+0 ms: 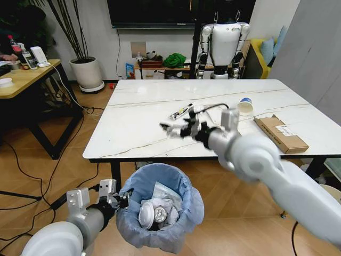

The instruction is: Pick up the trash bin and place the trash from the table into it.

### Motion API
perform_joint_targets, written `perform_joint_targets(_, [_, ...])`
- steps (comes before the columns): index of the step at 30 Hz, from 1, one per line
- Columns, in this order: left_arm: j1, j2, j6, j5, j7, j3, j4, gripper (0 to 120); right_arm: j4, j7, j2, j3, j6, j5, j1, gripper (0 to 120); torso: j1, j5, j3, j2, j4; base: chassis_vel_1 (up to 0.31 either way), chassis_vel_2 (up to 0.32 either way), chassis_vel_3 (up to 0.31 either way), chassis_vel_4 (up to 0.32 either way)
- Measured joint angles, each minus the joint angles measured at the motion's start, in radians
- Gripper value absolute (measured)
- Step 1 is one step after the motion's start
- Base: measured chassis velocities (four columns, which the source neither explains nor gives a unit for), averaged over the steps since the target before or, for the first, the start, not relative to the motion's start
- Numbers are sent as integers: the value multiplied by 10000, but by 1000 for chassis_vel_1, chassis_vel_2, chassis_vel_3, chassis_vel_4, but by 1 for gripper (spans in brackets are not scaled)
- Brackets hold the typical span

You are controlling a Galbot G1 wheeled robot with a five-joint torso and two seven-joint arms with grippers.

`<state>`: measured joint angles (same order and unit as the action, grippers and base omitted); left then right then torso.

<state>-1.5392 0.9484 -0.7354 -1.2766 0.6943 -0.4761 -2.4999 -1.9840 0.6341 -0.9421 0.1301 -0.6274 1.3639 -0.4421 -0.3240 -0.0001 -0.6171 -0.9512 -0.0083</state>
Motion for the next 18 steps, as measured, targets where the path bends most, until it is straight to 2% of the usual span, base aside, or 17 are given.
perform_joint_targets(5, [10, -18, 1, -5, -22, 11, 0, 3, 1333, 746, -685, 257, -1, -60, 606, 100, 0, 0, 0, 0, 0, 0, 0, 0, 0])
perform_joint_targets(8, [75, -120, 0, -120, -36, -68, 0, 3, 2539, 1855, -1667, 475, 49, 150, 1371, 100, 0, 0, 0, 0, -1, 0, 0, 0, 0])
perform_joint_targets(9, [75, -120, 0, -120, -36, -68, 0, 3, 2539, 1855, -1667, 475, 49, 150, 1371, 100, 0, 0, 0, 0, -1, 0, 0, 0, 0])
perform_joint_targets(11, [123, -136, 0, -169, -39, -88, -1, 3, 3367, 2322, -2364, 644, 82, 182, 1896, 100, 0, -3, 0, 0, 2, 0, 0, 0, 0])
perform_joint_targets(18, [104, -30, 0, -152, -39, -49, 0, 3, 4821, 2670, -3311, 931, -72, 200, 2689, 100, 2, -4, 1, 0, 2, 0, 0, 0, 0])
